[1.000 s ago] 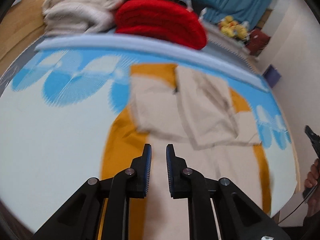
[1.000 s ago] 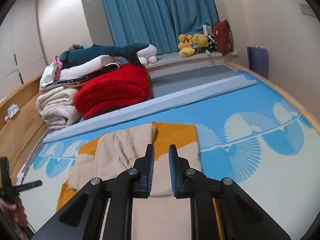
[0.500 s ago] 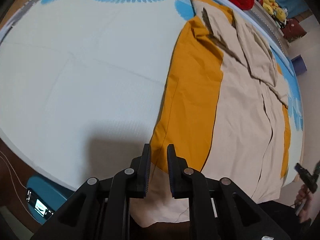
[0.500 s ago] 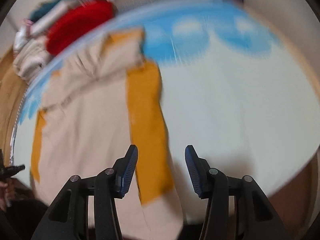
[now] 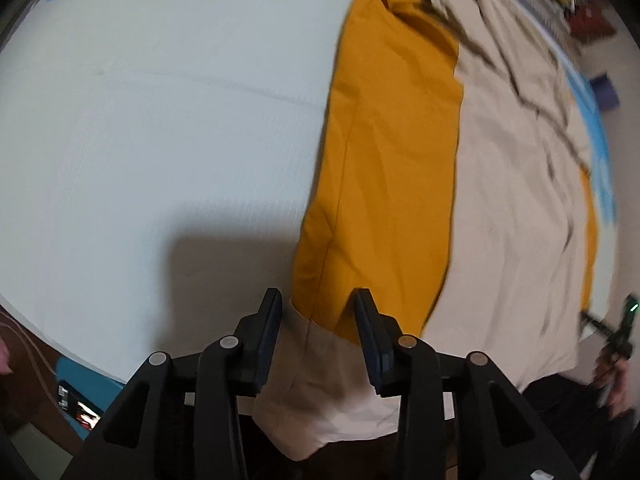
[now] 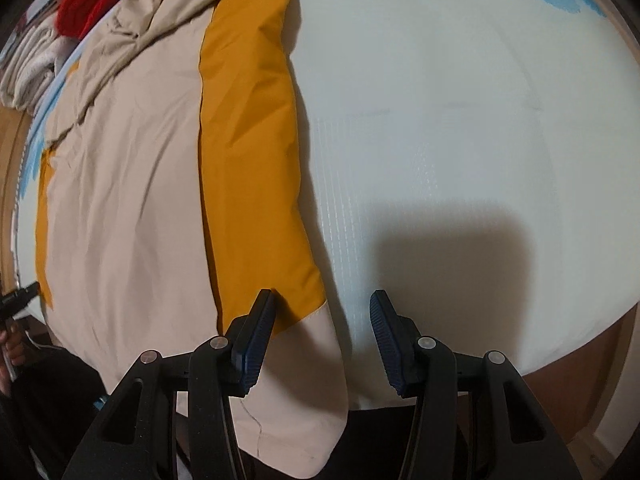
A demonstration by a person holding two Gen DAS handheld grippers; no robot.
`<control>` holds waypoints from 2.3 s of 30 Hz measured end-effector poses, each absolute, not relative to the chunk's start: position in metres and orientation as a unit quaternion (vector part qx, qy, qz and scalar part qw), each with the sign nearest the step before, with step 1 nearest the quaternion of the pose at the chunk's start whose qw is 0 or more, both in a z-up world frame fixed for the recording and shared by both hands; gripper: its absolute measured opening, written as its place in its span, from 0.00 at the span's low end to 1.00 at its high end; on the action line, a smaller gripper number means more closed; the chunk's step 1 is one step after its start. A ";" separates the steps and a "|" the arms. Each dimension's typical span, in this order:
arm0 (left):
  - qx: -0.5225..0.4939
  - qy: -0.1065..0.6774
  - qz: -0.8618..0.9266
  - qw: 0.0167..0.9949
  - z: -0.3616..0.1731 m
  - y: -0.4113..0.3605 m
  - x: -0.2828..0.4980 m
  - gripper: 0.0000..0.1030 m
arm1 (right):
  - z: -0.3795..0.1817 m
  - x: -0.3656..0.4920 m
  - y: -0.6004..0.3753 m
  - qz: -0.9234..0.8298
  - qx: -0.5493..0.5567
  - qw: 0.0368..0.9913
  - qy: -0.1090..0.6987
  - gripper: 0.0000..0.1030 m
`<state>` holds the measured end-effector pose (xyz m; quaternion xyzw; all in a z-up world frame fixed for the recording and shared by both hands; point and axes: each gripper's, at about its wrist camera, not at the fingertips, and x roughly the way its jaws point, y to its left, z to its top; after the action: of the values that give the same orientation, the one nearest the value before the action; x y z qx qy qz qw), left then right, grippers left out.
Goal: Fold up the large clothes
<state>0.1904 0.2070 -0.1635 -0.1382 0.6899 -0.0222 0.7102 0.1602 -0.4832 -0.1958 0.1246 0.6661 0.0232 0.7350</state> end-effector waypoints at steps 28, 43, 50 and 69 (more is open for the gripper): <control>-0.108 0.709 -0.046 0.696 -0.171 0.202 0.189 0.17 | -0.201 0.159 -0.469 0.040 0.106 0.729 0.675 0.45; -0.060 0.668 -0.106 0.734 -0.114 0.168 0.187 0.02 | -0.154 0.153 -0.446 0.103 0.108 0.765 0.627 0.03; -0.073 0.619 -0.158 0.766 -0.044 0.179 0.178 0.02 | -0.091 0.137 -0.447 0.141 0.137 0.804 0.561 0.03; -0.151 0.566 -0.249 0.771 0.030 0.227 0.133 0.02 | 0.037 0.009 -0.501 0.200 0.216 0.854 0.428 0.02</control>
<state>0.1326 0.2273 0.0303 -0.1505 0.5664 -0.2490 0.7710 0.0090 -0.5012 0.0375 0.2164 0.4283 0.2004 0.8541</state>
